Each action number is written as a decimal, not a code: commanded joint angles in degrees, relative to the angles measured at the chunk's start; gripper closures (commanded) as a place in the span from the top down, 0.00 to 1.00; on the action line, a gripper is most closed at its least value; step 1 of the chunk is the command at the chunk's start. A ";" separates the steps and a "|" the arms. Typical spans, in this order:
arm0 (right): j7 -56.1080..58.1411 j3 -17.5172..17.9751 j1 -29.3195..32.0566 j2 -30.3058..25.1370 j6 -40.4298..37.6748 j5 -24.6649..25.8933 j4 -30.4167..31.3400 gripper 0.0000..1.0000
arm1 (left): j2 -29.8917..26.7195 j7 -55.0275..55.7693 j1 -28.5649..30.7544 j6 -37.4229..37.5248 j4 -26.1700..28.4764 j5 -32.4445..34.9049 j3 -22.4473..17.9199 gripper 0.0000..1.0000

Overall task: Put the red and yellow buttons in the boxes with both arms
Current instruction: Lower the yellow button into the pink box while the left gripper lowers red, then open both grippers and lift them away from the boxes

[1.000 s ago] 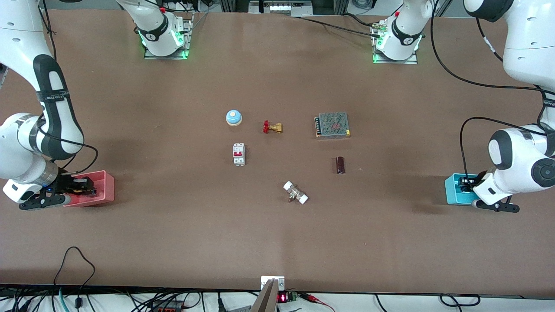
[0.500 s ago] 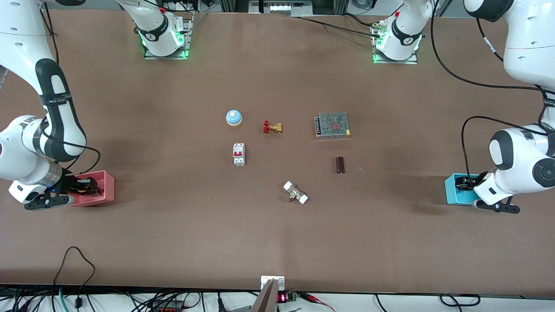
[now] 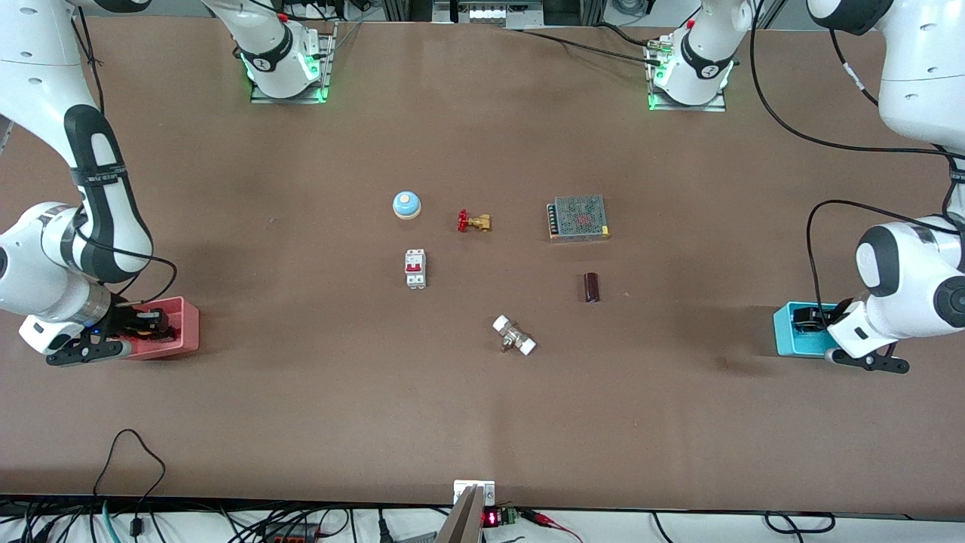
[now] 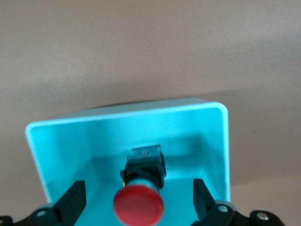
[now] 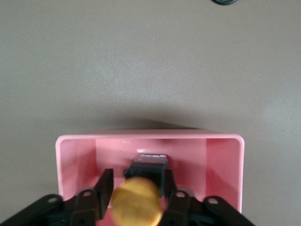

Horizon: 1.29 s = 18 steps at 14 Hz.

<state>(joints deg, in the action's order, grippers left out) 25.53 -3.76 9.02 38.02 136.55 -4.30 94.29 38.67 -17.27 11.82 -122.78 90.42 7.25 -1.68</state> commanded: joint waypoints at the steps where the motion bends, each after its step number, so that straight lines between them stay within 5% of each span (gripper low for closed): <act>1: 1.54 0.24 0.30 0.30 0.12 -1.24 -0.69 0.73 | -5.78 -1.01 0.31 6.66 0.02 0.92 0.72 1.00; 3: 1.54 0.24 0.30 0.21 0.03 -1.32 -0.69 0.81 | -9.56 -0.92 0.05 10.27 -0.15 0.92 1.85 1.00; 5: 1.45 0.24 0.21 -0.40 -0.41 -1.32 -0.69 1.00 | -12.99 -0.39 0.05 13.43 -0.24 0.83 3.96 1.00; 10: 0.92 0.77 -0.58 -10.22 -13.65 -0.97 -0.69 1.00 | -18.98 6.18 0.05 24.07 -0.94 -0.75 9.23 1.00; 18: -5.39 1.99 -7.08 -29.83 -32.19 5.89 -0.60 1.00 | -19.16 10.68 -2.85 40.40 -13.49 -0.57 13.55 1.00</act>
<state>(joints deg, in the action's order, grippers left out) 22.91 -2.48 2.53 12.05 108.47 0.17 91.68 19.24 -7.17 9.46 -87.49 81.28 6.92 11.85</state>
